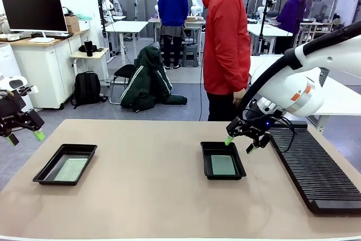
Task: Inspect and transfer BCBs to ESD trays.
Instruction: Pick up the Blank PCB from the PCB Rack and place it in the right ESD tray.
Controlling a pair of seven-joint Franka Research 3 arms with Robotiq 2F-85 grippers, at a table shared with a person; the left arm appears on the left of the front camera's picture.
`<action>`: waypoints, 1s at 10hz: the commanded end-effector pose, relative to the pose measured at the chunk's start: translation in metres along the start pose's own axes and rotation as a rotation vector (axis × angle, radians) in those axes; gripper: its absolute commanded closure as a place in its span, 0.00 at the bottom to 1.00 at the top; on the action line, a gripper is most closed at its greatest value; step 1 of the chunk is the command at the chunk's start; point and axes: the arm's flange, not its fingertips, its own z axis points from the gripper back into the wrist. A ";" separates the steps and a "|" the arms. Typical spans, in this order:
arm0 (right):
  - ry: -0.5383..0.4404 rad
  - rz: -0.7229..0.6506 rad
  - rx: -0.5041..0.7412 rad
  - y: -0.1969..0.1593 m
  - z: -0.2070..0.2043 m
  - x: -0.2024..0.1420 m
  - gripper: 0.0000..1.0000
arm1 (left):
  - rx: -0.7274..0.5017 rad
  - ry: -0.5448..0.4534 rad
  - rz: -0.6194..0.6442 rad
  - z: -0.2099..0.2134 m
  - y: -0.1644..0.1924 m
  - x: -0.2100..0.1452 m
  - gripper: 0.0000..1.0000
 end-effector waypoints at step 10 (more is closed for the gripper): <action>-0.003 -0.009 -0.046 0.002 0.007 -0.001 0.00 | 0.000 -0.013 -0.003 -0.001 0.001 -0.001 0.00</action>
